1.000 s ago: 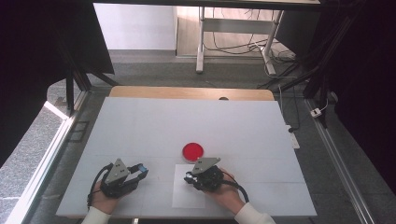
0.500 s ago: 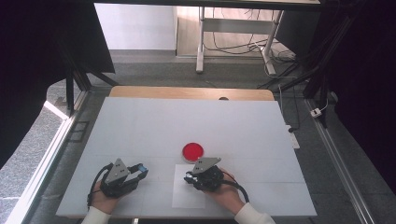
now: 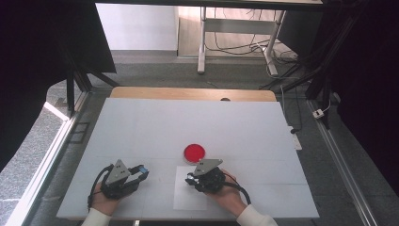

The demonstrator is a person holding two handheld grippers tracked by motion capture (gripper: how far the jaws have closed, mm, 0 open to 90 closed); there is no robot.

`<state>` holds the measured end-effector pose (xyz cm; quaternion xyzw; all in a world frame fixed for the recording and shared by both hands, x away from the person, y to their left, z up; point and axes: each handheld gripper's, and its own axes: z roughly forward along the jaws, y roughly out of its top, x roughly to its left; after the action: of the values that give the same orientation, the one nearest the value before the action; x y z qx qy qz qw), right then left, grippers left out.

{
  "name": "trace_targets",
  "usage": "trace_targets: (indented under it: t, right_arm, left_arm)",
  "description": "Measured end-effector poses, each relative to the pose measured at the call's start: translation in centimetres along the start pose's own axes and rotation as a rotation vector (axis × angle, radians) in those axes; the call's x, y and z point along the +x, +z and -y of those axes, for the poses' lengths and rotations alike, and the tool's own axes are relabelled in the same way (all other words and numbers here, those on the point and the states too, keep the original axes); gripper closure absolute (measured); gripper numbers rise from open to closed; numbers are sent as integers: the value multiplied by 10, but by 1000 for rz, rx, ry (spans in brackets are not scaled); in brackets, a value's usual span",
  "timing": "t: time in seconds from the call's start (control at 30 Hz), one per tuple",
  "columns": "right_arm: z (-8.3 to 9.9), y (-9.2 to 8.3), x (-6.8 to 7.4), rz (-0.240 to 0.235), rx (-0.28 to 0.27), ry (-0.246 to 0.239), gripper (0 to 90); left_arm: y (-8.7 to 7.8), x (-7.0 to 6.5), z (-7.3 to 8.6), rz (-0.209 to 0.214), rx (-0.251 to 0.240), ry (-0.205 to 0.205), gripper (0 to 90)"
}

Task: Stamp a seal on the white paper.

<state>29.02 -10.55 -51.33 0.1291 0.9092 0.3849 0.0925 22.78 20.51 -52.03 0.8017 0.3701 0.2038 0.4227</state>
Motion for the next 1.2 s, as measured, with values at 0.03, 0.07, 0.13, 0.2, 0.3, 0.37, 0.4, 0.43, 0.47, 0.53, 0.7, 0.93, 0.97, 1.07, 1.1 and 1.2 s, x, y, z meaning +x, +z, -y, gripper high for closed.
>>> trace_targets:
  t: [0.03, 0.07, 0.13, 0.2, 0.3, 0.37, 0.4, 0.43, 0.47, 0.53, 0.7, 0.93, 0.97, 1.07, 1.1, 1.2]
  right_arm:
    - [0, 0, 0, -1, -1, 6, 758]
    - [0, 0, 0, 0, -3, 9, 757]
    - [0, -1, 0, 1, -6, 7, 756]
    - [-1, -3, 0, -1, -17, 11, 756]
    - [-1, -3, 0, 1, -15, 9, 756]
    - [-2, -4, 0, 2, -12, 6, 756]
    - [-2, -4, 0, 2, -14, 9, 756]
    - [-2, -4, -1, 1, -17, 8, 756]
    - [-2, -4, -1, 0, -18, 13, 756]
    - [-2, -4, -1, -1, -23, 12, 755]
    - [-3, -10, -4, -7, -61, 43, 756]
    - [-5, -20, -9, 3, -107, 71, 755]
    - [-5, -21, -10, 8, -113, 72, 755]
    - [-4, -25, -13, 16, -144, 97, 755]
    - [-4, -27, -15, 21, -149, 102, 755]
    - [-5, -32, -18, 33, -165, 119, 755]
  left_arm:
    - [0, 0, 0, 1, 0, 0, 651]
    - [0, 0, 0, 1, -1, 0, 651]
    - [0, 0, 0, 1, -1, 0, 651]
    - [0, 0, 0, 1, -1, 0, 651]
    - [0, 0, 0, 1, -1, 0, 651]
    - [0, 0, 0, 1, -1, -1, 651]
    - [0, 0, 0, 1, -1, -1, 651]
    - [0, 0, 0, 1, -2, -1, 651]
    - [0, 0, 0, 1, -2, -1, 651]
    - [0, 0, 0, 0, -1, -1, 651]
    - [0, 0, 0, -1, -3, -3, 651]
    - [0, 0, 0, -2, -1, 1, 650]
    - [0, 0, 0, -2, -1, 0, 650]
    - [0, 1, 0, -1, -2, -3, 650]
    - [0, 1, 0, 0, -1, -2, 650]
    - [0, 0, 0, -2, 0, -1, 650]
